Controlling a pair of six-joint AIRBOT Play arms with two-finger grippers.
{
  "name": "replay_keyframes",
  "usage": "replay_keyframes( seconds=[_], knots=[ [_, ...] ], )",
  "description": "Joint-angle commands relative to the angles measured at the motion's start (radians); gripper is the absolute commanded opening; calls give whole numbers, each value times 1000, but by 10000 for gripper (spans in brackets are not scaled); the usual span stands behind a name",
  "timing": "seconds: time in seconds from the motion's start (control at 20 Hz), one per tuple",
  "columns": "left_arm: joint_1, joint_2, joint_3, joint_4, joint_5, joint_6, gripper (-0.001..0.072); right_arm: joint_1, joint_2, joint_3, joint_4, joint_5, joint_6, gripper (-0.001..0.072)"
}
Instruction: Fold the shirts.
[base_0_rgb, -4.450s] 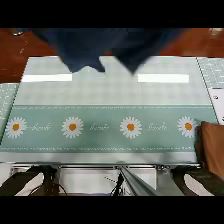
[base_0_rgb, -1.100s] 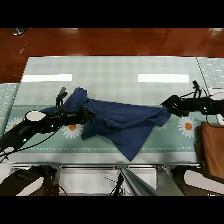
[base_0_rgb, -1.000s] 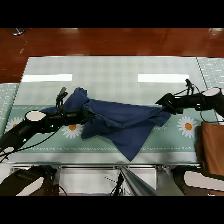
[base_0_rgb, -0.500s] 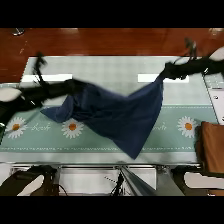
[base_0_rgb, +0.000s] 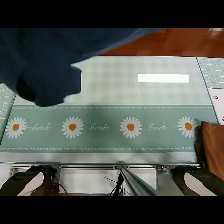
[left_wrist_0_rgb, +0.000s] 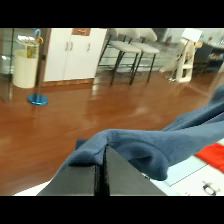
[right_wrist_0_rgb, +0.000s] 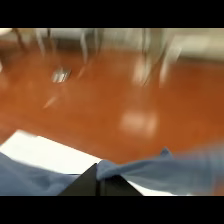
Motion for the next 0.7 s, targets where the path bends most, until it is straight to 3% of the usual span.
replay_keyframes(
  seconds=[0.0,0.3,0.45,0.65],
  knots=[
    [8,44,192,133,-241,-90,23,1,220,-17,-121,-1,-36,19],
    [8,180,118,133,-453,-125,24,1,379,-17,-262,66,-19,19],
    [8,195,60,133,-482,-157,24,1,380,-57,-264,111,-12,19],
    [8,191,-138,142,-477,-167,24,1,380,-278,-264,148,-8,19]
  ],
)
